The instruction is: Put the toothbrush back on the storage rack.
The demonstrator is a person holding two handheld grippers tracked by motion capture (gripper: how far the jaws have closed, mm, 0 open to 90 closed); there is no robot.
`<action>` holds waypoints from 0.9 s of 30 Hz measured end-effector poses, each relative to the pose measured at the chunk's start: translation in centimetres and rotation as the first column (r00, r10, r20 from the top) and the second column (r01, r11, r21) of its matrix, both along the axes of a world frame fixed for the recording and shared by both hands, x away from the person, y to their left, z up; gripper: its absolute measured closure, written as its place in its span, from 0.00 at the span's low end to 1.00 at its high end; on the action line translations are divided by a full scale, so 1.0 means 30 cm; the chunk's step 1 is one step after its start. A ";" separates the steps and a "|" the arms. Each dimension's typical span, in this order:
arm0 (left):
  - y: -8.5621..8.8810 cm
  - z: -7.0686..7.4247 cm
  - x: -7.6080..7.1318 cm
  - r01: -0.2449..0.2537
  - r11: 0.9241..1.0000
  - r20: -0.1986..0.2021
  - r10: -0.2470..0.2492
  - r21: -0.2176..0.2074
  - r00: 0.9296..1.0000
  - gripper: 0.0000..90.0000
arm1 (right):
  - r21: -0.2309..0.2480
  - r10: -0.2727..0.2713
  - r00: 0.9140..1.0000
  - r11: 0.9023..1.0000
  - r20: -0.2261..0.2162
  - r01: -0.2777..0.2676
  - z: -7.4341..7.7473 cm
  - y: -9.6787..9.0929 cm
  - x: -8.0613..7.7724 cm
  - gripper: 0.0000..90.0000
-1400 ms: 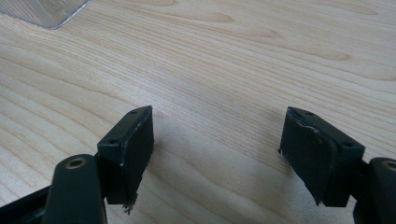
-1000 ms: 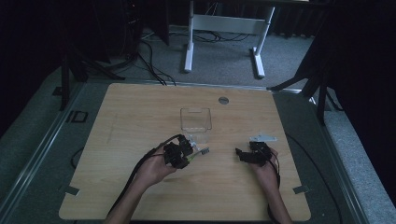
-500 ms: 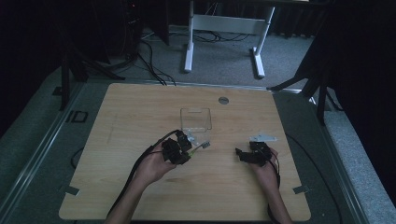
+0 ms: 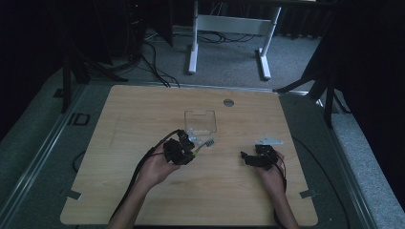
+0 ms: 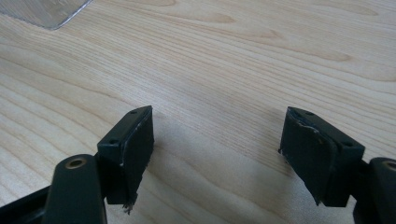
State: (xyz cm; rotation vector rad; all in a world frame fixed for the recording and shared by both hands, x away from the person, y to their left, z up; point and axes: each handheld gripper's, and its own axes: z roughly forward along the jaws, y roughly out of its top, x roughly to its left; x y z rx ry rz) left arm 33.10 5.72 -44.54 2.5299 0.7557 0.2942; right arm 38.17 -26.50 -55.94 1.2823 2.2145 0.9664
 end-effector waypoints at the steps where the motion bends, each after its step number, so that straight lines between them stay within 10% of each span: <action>1: 0.000 0.001 0.000 -0.005 1.000 0.003 0.005 -0.005 1.000 0.92 | 0.000 0.000 1.000 1.000 0.001 0.000 0.000 0.000 0.000 0.29; 27: 0.009 0.051 0.016 -0.043 0.996 0.063 0.048 -0.078 0.997 0.91 | 0.001 -0.001 1.000 1.000 0.001 0.001 0.000 0.000 0.000 0.29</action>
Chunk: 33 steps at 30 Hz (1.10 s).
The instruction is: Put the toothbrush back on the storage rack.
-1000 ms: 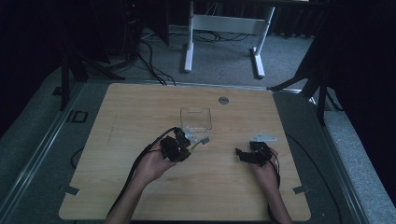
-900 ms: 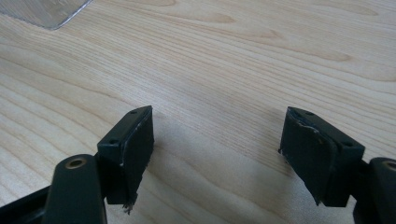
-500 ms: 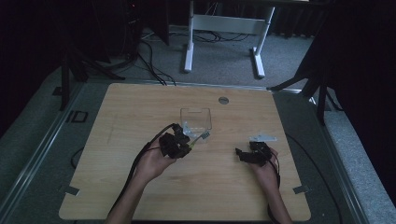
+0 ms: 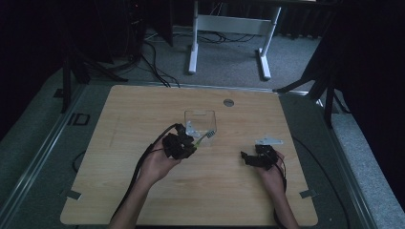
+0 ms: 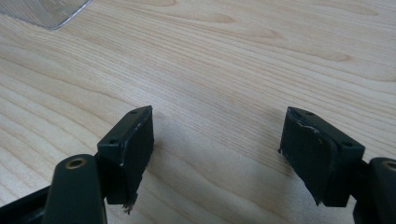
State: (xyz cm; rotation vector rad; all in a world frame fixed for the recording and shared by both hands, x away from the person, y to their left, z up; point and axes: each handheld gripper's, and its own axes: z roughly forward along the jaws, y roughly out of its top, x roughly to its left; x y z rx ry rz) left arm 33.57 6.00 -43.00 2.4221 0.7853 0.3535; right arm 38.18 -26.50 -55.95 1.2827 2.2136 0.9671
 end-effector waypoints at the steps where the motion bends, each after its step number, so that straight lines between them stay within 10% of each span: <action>1: 0.000 0.001 0.001 -0.002 1.000 0.002 0.002 -0.003 1.000 0.91 | 0.000 0.000 1.000 1.000 0.000 0.000 0.000 0.000 0.000 0.29; 33: 0.017 0.033 0.021 -0.060 0.989 0.051 0.068 -0.133 0.996 0.91 | -0.002 0.002 1.000 1.000 0.001 -0.002 0.000 0.000 0.001 0.29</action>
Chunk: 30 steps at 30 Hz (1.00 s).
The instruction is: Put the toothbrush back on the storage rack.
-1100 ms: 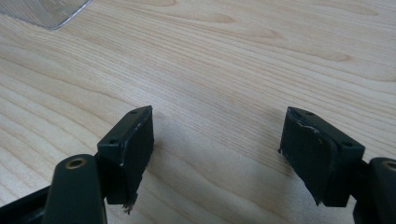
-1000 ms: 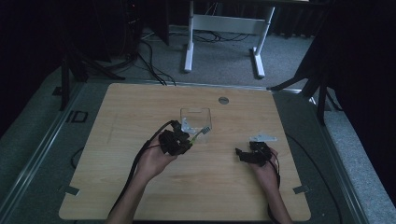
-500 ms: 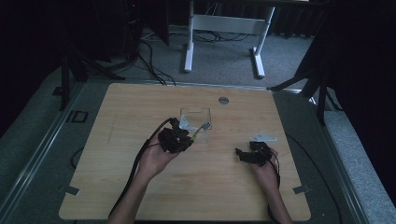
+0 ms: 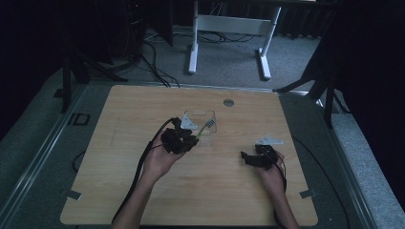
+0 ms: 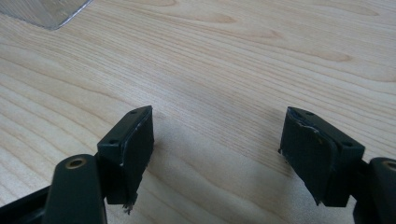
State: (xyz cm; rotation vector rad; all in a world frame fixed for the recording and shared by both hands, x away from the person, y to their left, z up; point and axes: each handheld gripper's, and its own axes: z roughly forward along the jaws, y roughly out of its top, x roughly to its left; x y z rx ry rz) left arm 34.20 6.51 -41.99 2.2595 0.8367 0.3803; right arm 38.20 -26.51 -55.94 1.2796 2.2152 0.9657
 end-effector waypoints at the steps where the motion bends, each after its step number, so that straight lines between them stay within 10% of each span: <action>1: 0.000 0.001 0.000 -0.002 1.000 0.002 0.002 -0.005 1.000 0.91 | 0.000 0.000 1.000 1.000 0.000 0.000 0.000 0.000 0.000 0.29; 30: 0.011 0.014 0.019 -0.045 0.995 0.045 0.049 -0.087 0.998 0.91 | 0.001 -0.001 1.000 1.000 -0.001 0.001 0.000 0.000 0.000 0.29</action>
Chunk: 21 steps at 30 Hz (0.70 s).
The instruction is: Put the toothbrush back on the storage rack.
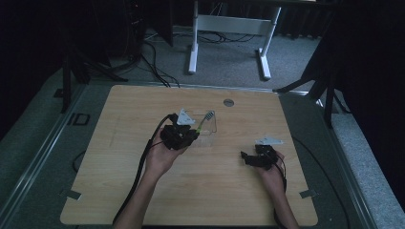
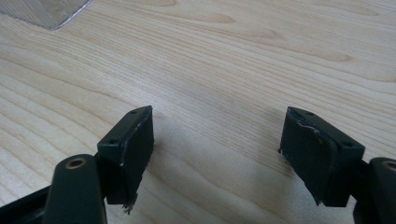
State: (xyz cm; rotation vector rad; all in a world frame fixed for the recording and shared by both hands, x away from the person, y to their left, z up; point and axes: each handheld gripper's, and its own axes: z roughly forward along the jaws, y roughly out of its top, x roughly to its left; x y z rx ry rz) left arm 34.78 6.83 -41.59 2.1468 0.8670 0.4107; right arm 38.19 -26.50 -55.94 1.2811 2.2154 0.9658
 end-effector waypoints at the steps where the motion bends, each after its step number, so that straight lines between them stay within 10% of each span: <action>1: 0.001 0.000 0.001 -0.001 1.000 0.001 0.001 -0.002 1.000 0.91 | 0.000 0.000 1.000 1.000 0.000 0.000 0.000 0.000 0.000 0.29; 21: 0.010 -0.006 0.018 -0.025 0.996 0.013 0.026 -0.088 1.000 0.91 | 0.001 -0.001 1.000 1.000 0.000 0.001 0.000 0.000 0.000 0.29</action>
